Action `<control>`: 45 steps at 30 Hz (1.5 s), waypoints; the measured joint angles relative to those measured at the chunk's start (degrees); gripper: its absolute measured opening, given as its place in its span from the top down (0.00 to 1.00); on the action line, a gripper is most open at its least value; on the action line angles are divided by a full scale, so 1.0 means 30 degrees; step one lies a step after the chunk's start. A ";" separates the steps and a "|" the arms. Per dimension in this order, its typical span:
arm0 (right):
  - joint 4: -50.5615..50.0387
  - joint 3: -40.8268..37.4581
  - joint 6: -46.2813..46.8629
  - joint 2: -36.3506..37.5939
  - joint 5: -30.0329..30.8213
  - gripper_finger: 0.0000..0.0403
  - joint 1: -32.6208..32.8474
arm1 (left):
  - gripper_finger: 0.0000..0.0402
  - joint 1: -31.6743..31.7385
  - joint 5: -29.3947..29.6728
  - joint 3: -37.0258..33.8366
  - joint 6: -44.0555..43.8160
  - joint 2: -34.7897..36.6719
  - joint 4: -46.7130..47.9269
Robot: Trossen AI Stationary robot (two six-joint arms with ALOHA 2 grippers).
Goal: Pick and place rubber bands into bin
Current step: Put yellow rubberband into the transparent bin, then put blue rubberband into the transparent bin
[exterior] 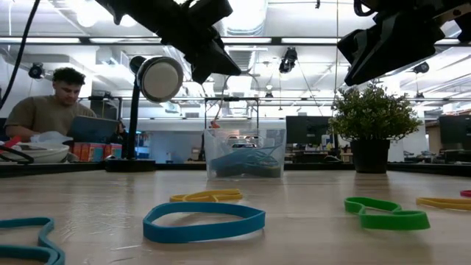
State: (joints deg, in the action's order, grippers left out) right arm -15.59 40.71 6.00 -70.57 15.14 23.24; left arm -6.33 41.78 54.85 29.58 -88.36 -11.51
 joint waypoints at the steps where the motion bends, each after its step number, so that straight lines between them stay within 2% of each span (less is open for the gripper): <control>1: 0.0000 0.0000 0.0000 0.0000 0.0000 0.85 -0.0002 | 1.00 0.0000 -0.0002 0.0000 -0.0165 0.0000 0.0000; 6: 0.0007 0.0000 0.0000 0.0000 0.0000 0.85 -0.0006 | 1.00 0.0069 -0.0224 -0.0022 -0.0812 0.0000 0.0887; 12: 0.0040 0.0000 0.0000 0.0000 0.0000 0.85 -0.0006 | 0.98 0.0381 -0.1441 -0.0044 -0.2240 0.0000 0.2162; 21: 0.0036 0.0000 0.0097 0.0000 0.0000 0.85 -0.0006 | 0.76 0.0372 -0.1888 -0.0057 -0.2272 0.0000 0.2131; 24: 0.0015 -0.0047 0.0407 0.0000 -0.0004 0.85 -0.0003 | 0.71 0.0229 -0.1846 -0.0051 -0.2908 0.0000 0.2075; 28: -0.1359 -0.0301 0.2339 0.0000 -0.0023 0.85 0.0001 | 0.69 -0.0486 -0.1856 -0.0051 -0.4162 0.0270 0.3391; 33: -0.5636 -0.0414 0.6284 0.0000 -0.0638 0.85 0.0176 | 0.69 -0.1719 -0.1743 -0.0051 -0.5230 0.0780 0.4779; 40: -1.0505 -0.0342 1.1772 0.0000 -0.4253 0.85 0.0174 | 0.69 -0.3247 -0.1330 -0.0357 -0.6116 0.1034 0.5881; 45: -1.2033 -0.0335 1.4108 0.0000 -0.6624 0.85 0.0176 | 0.69 -0.3381 -0.0496 -0.0372 -0.5751 0.1035 0.6133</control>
State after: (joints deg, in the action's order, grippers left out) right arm -51.69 39.70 48.32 -70.57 -4.74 23.77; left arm -16.47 40.30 53.74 12.32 -85.25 6.89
